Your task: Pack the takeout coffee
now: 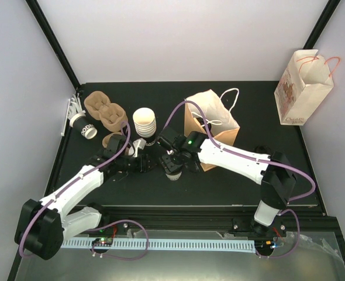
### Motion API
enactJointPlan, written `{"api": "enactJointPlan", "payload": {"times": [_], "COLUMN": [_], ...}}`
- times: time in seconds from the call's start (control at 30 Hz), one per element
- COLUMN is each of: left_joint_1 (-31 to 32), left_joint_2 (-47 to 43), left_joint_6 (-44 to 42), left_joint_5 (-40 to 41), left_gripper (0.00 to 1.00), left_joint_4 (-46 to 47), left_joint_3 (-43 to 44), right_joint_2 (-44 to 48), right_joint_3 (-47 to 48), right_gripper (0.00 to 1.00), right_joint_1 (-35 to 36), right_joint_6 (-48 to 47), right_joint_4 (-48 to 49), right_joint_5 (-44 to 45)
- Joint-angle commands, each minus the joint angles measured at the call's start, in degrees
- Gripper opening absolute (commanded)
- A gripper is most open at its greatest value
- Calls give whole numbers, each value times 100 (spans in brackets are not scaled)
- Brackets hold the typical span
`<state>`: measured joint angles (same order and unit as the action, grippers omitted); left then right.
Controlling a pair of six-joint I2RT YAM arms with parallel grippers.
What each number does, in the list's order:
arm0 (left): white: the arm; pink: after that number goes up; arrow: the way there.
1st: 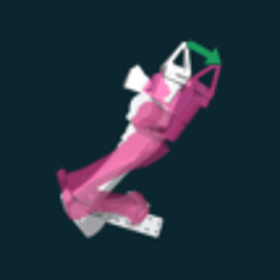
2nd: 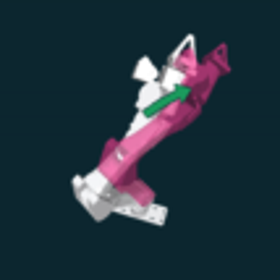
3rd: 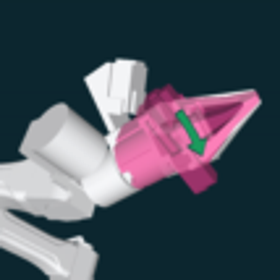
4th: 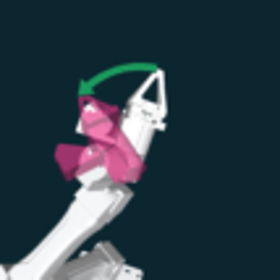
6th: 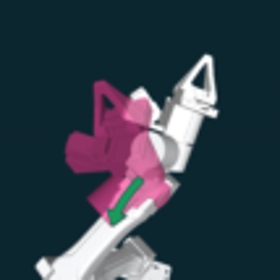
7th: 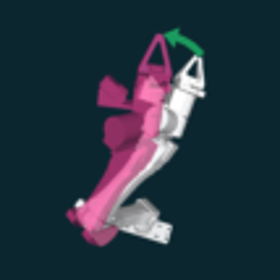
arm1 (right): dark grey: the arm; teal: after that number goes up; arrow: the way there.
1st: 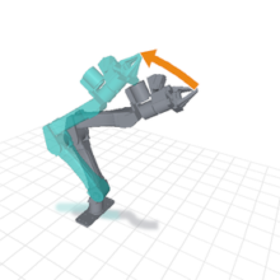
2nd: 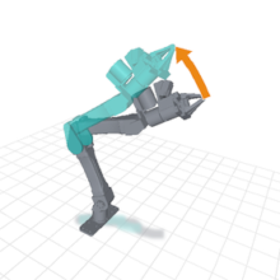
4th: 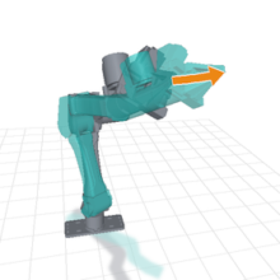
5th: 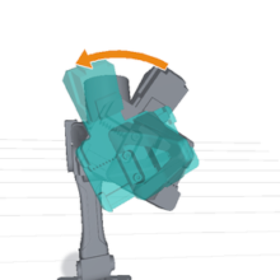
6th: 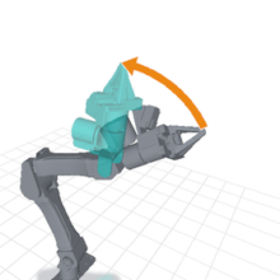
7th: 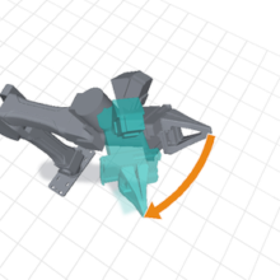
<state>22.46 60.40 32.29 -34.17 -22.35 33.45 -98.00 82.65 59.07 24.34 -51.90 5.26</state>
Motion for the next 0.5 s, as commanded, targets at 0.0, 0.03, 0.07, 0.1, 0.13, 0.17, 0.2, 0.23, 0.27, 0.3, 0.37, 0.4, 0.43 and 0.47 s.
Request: {"api": "enactJointPlan", "payload": {"times": [0.0, 0.03, 0.07, 0.1, 0.13, 0.17, 0.2, 0.23, 0.27, 0.3, 0.37, 0.4, 0.43, 0.47], "left_joint_1": [-53, -57, -57, -67, -66, -71, -77, -80, -77, -75, -81, -83, -84, -84], "left_joint_2": [138, 177, 196, 220, 244, 253, 266, 274, 286, 302, 314, 335, 344, 361], "left_joint_6": [60, 58, 53, 45, 43, 35, 38, 32, 36, 32, 39, 47, 50, 51], "left_joint_5": [-265, -285, -308, -314, -328, -346, -361, -381, -395, -408, -428, -443, -461, -485], "left_gripper": [50, 50, 50, 50, 49, 49, 49, 49, 49, 48, 48, 48, 48, 47], "left_joint_4": [359, 390, 408, 430, 448, 464, 491, 514, 529, 549, 586, 610, 632, 649], "left_joint_3": [-72, -80, -84, -82, -76, -76, -76, -76, -76, -76, -76, -76, -76, -76], "right_joint_2": [-121, -143, -167, -194, -220, -240, -258, -271, -280, -281, -289, -290, -298, -306], "right_joint_3": [133, 134, 144, 158, 163, 157, 145, 135, 112, 86, 31, -6, -18, -40], "right_gripper": [63, 63, 63, 63, 63, 63, 63, 63, 63, 63, 64, 64, 64, 64], "right_joint_1": [-33, -31, -34, -33, -37, -36, -42, -51, -53, -58, -62, -70, -72, -71], "right_joint_6": [-77, -92, -102, -110, -113, -121, -122, -129, -131, -131, -147, -156, -166, -173], "right_joint_4": [68, 66, 44, 20, -12, -32, -50, -61, -72, -72, -91, -104, -112, -113], "right_joint_5": [-103, -104, -95, -79, -65, -61, -45, -47, -43, -49, -52, -51, -59, -72]}}
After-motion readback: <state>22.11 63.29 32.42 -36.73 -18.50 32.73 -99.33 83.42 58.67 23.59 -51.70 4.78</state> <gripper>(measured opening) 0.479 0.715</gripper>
